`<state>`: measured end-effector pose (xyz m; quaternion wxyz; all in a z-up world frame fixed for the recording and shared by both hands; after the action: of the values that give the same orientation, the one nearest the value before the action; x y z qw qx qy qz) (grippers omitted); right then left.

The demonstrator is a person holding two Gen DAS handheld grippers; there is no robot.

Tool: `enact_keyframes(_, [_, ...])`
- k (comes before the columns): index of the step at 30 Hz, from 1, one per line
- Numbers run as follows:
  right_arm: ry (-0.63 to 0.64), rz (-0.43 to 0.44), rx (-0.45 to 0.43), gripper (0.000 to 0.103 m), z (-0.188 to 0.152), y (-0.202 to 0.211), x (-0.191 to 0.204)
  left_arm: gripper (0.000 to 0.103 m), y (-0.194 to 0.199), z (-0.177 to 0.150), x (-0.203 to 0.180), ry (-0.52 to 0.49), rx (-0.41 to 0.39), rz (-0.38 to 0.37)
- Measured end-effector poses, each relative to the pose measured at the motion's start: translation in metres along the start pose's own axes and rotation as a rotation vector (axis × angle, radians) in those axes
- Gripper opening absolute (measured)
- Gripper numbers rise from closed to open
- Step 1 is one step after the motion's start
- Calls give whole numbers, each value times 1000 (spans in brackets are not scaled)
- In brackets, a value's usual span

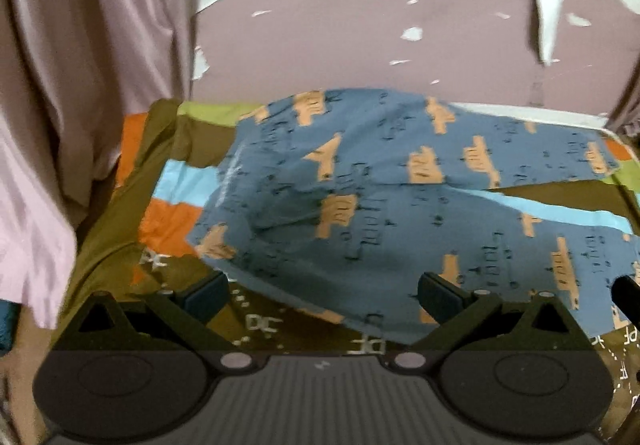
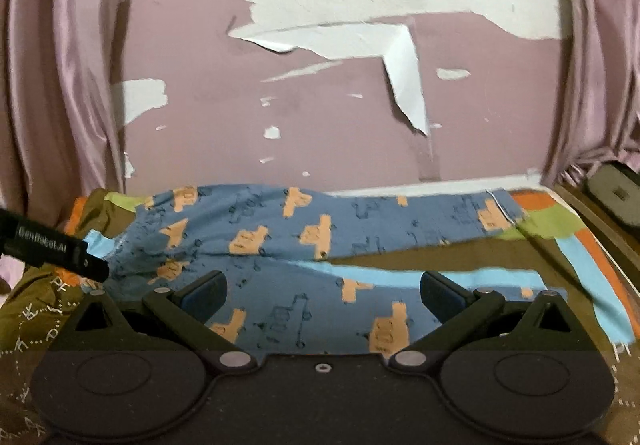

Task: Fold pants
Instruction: 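Grasp the pants waistband with both grippers and lift it up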

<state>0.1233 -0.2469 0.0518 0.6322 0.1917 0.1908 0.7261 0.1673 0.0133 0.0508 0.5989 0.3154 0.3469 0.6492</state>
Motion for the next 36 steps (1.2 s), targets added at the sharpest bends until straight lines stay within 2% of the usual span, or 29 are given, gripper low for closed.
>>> enact_keyframes(2, [20,35,-5,102,4,-7,1,103,6,11,4,-35,-5,29])
enact_keyframes(7, [130,46,-36,102,23,-39,3,103,20,50,0,-248,-40,101])
enact_keyframes(11, [275,63,-103,102,44,-75,8,103,10,81,0,-343,-129,78])
enact_keyframes(14, [343,163,-98,102,62,-113,13,103,-13,98,7,-367,-178,54])
enact_keyframes(20, [349,421,4,102,93,-209,25,103,-68,124,33,-467,-156,43])
enact_keyframes(24, [412,502,85,102,99,-262,33,103,-101,136,36,-557,-195,-31])
enact_keyframes(26, [417,484,101,102,98,-281,32,103,-120,143,36,-598,-223,-55])
enact_keyframes(28, [398,465,141,99,98,-298,26,103,-140,145,38,-634,-252,-35])
enact_keyframes(30, [377,453,176,96,98,-311,19,103,-161,145,43,-651,-241,-35])
enact_keyframes(33, [352,443,222,93,102,-329,13,102,-184,144,53,-610,-211,-72])
enact_keyframes(36, [353,426,246,87,108,-349,13,91,-195,146,60,-566,-183,-152])
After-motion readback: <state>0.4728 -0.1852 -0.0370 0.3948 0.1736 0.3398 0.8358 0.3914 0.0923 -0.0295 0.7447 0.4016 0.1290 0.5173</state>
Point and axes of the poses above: each gripper's, at about its wrist camera, not at the fingertips, and y roughly against the way its jaws point, x to its left, z to its top, the point moved 3 cm from there along -y, roughly the way its jaws point, and after that the axes turned 4 degrees about -z, right-handed, at the moved point
